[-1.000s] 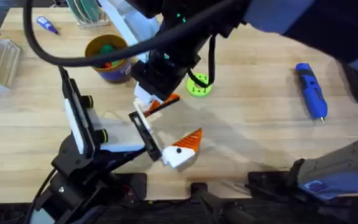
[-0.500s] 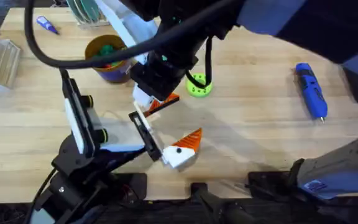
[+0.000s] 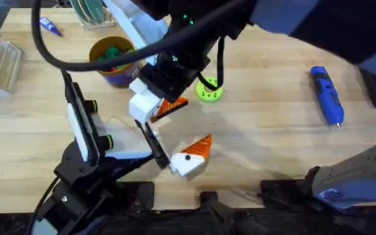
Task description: Pick up the gripper from the table and insert it into the empty holder that is missing its gripper. Then pick up a screw, insert it into the mounting hole, and use the screwdriver to tighten it. Finally, clean up the table by picking up the vegetable and placing it into the bucket.
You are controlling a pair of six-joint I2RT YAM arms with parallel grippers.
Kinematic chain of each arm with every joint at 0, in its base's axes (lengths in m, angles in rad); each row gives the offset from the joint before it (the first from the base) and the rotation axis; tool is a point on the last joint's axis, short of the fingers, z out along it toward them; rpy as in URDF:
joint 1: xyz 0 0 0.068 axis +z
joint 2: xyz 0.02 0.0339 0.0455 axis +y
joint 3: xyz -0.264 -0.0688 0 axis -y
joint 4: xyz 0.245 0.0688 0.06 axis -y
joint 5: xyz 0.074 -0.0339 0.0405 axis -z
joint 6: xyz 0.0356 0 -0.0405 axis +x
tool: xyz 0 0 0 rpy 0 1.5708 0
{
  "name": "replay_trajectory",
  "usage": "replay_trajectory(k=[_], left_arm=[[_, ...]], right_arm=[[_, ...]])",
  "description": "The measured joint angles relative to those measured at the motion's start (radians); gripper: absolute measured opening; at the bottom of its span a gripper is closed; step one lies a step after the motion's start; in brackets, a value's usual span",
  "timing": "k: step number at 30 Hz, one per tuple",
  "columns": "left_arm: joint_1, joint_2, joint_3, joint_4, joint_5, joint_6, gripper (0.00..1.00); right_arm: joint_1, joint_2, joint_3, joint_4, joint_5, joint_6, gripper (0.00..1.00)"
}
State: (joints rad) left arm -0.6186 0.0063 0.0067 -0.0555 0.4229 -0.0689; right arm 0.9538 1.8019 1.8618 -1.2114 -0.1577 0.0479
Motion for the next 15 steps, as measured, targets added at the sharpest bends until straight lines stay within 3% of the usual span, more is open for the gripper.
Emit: replay_trajectory(k=[6, 15], left_arm=[[0.000, 0.000, 0.000, 0.000, 0.003, 0.001, 0.986], [0.000, 0.000, 0.000, 0.000, 0.003, 0.001, 0.985]], right_arm=[[-0.040, 0.000, 0.000, -0.005, -0.005, 0.000, 0.860], [-0.218, -0.002, 0.000, -0.080, -0.023, -0.004, 0.861]])
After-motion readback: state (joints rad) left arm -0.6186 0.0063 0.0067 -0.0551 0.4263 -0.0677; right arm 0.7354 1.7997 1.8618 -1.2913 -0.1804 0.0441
